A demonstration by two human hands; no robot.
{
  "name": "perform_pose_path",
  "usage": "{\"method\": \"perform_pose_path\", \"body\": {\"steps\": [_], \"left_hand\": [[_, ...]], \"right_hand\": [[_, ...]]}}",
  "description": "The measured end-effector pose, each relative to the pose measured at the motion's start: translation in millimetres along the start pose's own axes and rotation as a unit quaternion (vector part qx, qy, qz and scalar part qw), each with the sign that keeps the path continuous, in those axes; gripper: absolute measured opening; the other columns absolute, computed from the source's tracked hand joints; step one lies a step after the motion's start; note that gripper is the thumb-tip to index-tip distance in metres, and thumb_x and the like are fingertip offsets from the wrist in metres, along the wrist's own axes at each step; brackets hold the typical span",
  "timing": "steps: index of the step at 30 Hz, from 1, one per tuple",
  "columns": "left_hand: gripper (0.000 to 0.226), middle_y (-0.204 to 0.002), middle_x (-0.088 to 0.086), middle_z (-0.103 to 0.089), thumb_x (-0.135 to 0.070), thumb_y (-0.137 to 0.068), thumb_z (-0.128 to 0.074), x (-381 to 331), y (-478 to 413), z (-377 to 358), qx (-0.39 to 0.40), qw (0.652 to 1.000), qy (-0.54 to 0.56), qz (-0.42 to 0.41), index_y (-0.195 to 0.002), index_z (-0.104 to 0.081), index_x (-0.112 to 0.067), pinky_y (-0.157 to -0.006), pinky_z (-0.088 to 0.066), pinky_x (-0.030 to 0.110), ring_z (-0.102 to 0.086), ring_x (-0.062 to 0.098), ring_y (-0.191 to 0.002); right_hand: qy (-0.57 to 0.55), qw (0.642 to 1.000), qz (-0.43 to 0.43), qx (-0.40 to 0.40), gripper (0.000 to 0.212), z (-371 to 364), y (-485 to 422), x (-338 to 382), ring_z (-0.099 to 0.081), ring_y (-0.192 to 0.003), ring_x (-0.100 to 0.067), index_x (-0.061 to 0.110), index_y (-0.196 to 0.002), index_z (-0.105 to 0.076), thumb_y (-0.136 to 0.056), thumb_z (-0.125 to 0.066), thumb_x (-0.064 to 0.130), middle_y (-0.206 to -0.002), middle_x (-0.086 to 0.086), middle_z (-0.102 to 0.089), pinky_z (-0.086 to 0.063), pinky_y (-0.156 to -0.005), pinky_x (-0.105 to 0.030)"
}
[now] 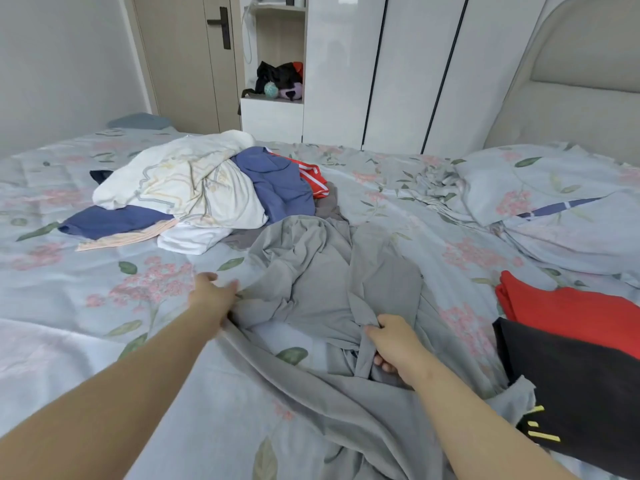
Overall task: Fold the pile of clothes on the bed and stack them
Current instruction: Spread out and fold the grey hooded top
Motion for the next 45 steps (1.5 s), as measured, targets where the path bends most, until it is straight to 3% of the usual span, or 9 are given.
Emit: {"method": "perform_pose_path", "body": {"steps": [5, 11, 14, 19, 25, 30, 37, 40, 45], "left_hand": [[0.071, -0.144, 0.008, -0.028, -0.039, -0.079, -0.067, 10, 53, -67, 0.127, 0.901, -0.394, -0.131, -0.14, -0.032, -0.031, -0.1, -0.038, 0.039, -0.038, 0.034, -0.125], [0.018, -0.08, 0.011, -0.064, -0.003, -0.085, -0.054, 3, 34, -36, 0.073, 0.99, -0.1, -0.07, -0.097, -0.067, -0.005, -0.062, -0.043, 0.026, -0.057, 0.027, -0.074], [0.037, -0.097, 0.011, -0.065, 0.001, -0.085, -0.049, -2, 28, -24, 0.03, 0.989, -0.122, -0.08, -0.116, -0.064, -0.012, -0.072, -0.047, 0.031, -0.057, 0.03, -0.087], [0.059, -0.158, -0.003, -0.003, -0.037, -0.091, -0.051, -31, 77, -70, 0.0, 0.853, -0.451, -0.263, -0.144, -0.024, -0.039, -0.112, -0.017, 0.047, -0.004, 0.03, -0.144], [0.065, -0.145, -0.007, -0.036, -0.052, -0.081, -0.057, -20, 132, -165, 0.241, 0.76, -0.416, -0.437, -0.14, -0.041, -0.03, -0.107, -0.022, 0.025, -0.034, 0.019, -0.132], [0.041, -0.124, -0.008, -0.051, -0.042, -0.079, -0.058, -27, 127, -139, 0.265, 0.817, -0.272, -0.434, -0.103, -0.07, -0.011, -0.095, -0.032, 0.017, -0.049, 0.011, -0.116], [0.033, -0.135, 0.022, -0.043, -0.004, -0.092, -0.038, -29, 61, -20, -0.083, 0.976, -0.134, -0.149, -0.123, -0.048, -0.001, -0.086, -0.042, 0.045, -0.05, 0.038, -0.105], [0.059, -0.154, 0.013, -0.012, -0.007, -0.09, -0.043, -22, 87, -32, -0.088, 0.952, -0.249, -0.157, -0.144, -0.024, -0.016, -0.108, -0.027, 0.048, -0.028, 0.04, -0.132], [0.054, -0.143, -0.001, -0.029, -0.021, -0.09, -0.048, -7, 155, -123, 0.128, 0.819, -0.403, -0.388, -0.14, -0.036, -0.037, -0.105, -0.033, 0.035, -0.033, 0.028, -0.126]], "right_hand": [[-0.043, 0.999, -0.026, -0.018, 0.026, 4, 1, -7, -0.041, -0.043, -0.013, 0.014, -0.075, -0.04, -0.101, -0.036, 0.018, -0.06, -0.006, -0.043, -0.028, -0.034, -0.015], [-0.262, 0.958, -0.004, -0.117, 0.013, 64, 3, 14, -0.052, -0.05, -0.022, 0.009, -0.091, -0.043, -0.1, -0.034, 0.009, -0.07, -0.015, -0.052, -0.041, -0.037, -0.024], [-0.406, 0.857, 0.181, -0.263, 0.013, 140, 15, 46, -0.06, -0.083, -0.01, 0.014, -0.108, -0.043, -0.096, -0.044, 0.012, -0.107, -0.007, -0.053, -0.047, -0.078, -0.026], [-0.096, 0.95, 0.217, -0.205, 0.059, 123, 11, 50, -0.031, -0.135, -0.011, 0.023, -0.147, -0.027, -0.095, -0.053, 0.014, -0.151, 0.004, -0.03, -0.025, -0.112, -0.028], [0.123, 0.988, 0.091, -0.031, 0.047, 56, -3, -32, -0.053, -0.109, -0.018, 0.018, -0.13, -0.049, -0.086, -0.063, 0.013, -0.126, -0.006, -0.055, -0.039, -0.083, -0.023], [0.136, 0.983, 0.087, -0.089, 0.019, 67, 0, -37, -0.052, -0.087, -0.015, 0.015, -0.106, -0.054, -0.089, -0.061, 0.021, -0.095, 0.002, -0.057, -0.036, -0.063, -0.023], [0.176, 0.969, 0.112, -0.131, 0.009, 64, 22, -26, -0.055, -0.084, -0.017, 0.018, -0.1, -0.054, -0.093, -0.052, 0.023, -0.079, 0.008, -0.055, -0.042, -0.07, -0.029], [0.198, 0.96, 0.142, -0.135, 0.009, 57, 40, -18, -0.058, -0.084, -0.017, 0.021, -0.099, -0.056, -0.092, -0.053, 0.025, -0.084, 0.007, -0.059, -0.045, -0.071, -0.031], [0.246, 0.951, 0.164, -0.087, 0.025, 39, 70, -28, -0.056, -0.094, -0.013, 0.025, -0.1, -0.062, -0.083, -0.065, 0.043, -0.093, 0.009, -0.063, -0.044, -0.084, -0.028]]}}
Point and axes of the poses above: each hand's wrist, its own y-axis away from the middle knuckle, its own z-axis out of the back of the hand, x = y × z, the point moved 9 cm from there along -y, towards the middle knuckle
